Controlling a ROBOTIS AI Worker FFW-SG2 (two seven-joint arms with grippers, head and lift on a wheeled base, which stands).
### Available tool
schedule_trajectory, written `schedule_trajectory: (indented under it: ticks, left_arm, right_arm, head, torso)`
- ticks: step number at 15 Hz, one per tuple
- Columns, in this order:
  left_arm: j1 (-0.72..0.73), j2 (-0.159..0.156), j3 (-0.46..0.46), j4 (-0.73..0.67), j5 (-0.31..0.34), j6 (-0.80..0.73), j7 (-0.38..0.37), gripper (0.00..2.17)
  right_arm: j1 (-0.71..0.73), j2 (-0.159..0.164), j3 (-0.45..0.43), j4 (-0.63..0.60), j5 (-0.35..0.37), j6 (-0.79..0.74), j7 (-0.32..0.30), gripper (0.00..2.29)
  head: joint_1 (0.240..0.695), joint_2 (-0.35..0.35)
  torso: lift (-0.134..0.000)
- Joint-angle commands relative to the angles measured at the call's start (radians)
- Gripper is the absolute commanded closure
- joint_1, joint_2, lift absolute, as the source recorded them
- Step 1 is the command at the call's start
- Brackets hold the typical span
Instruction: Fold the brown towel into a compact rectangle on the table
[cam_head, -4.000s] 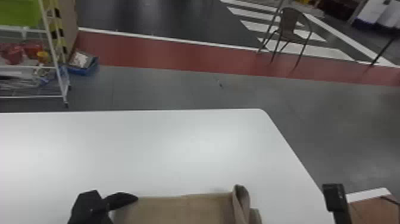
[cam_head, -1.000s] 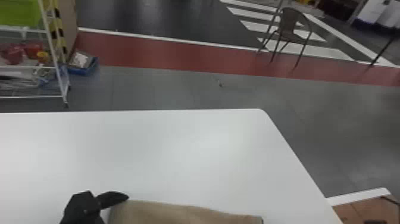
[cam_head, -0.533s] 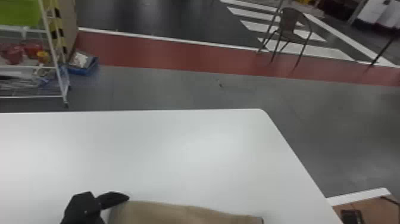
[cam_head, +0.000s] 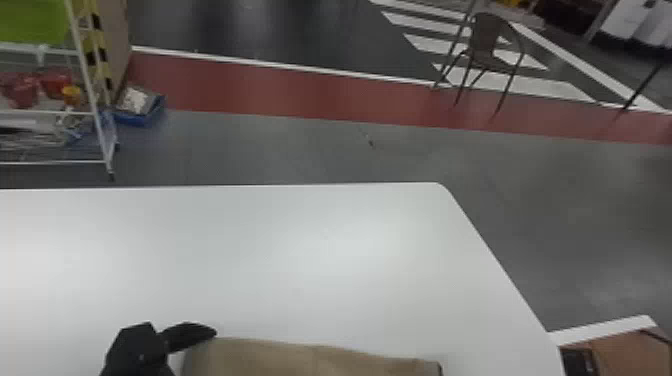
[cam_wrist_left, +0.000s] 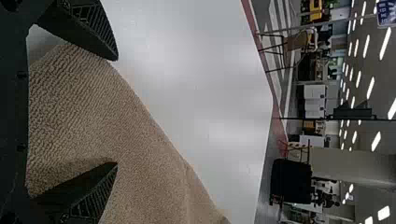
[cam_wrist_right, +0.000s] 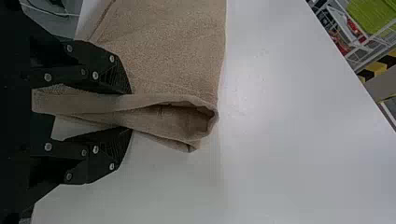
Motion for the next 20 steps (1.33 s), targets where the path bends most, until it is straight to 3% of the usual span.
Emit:
schedule_trajectory:
  ticks: [1, 4, 8, 9, 13, 16, 20]
  left_arm:
    - [0.008, 0.0, 0.0, -0.014, 0.0, 0.0, 0.0, 0.08]
    - [0.018, 0.001, 0.003, -0.031, 0.0, 0.003, -0.002, 0.08]
    - [0.035, 0.001, 0.008, -0.053, -0.008, 0.006, -0.017, 0.08]
    - [0.044, 0.001, 0.012, -0.068, -0.011, 0.006, -0.017, 0.08]
    - [0.08, 0.001, 0.04, -0.148, 0.003, 0.025, -0.043, 0.07]
    - [0.11, 0.0, 0.09, -0.222, 0.04, 0.028, -0.072, 0.07]
    - [0.156, 0.0, 0.147, -0.298, 0.089, 0.028, -0.08, 0.07]
  right_arm:
    - [-0.004, 0.001, -0.028, -0.002, -0.035, 0.014, 0.003, 1.36]
    - [-0.055, 0.001, -0.129, -0.013, -0.132, 0.084, 0.003, 1.36]
    - [-0.139, 0.001, -0.221, -0.018, -0.146, 0.118, 0.003, 1.36]
    - [-0.152, -0.015, -0.226, -0.01, -0.146, 0.134, 0.003, 1.36]
    - [-0.181, -0.018, -0.217, -0.028, -0.161, 0.213, 0.003, 1.36]
    - [-0.19, -0.021, -0.209, -0.125, -0.242, 0.338, 0.003, 1.36]
    - [-0.212, -0.009, -0.103, -0.22, -0.258, 0.338, 0.003, 1.36]
  head:
    - [0.695, -0.35]
    - [0.695, -0.35]
    - [0.695, -0.35]
    - [0.695, -0.35]
    - [0.695, -0.35]
    - [0.695, -0.35]
    - [0.695, -0.35]
  torso:
    - [-0.122]
    - [-0.122]
    - [-0.122]
    - [-0.122]
    - [-0.122]
    - [-0.122]
    - [-0.122]
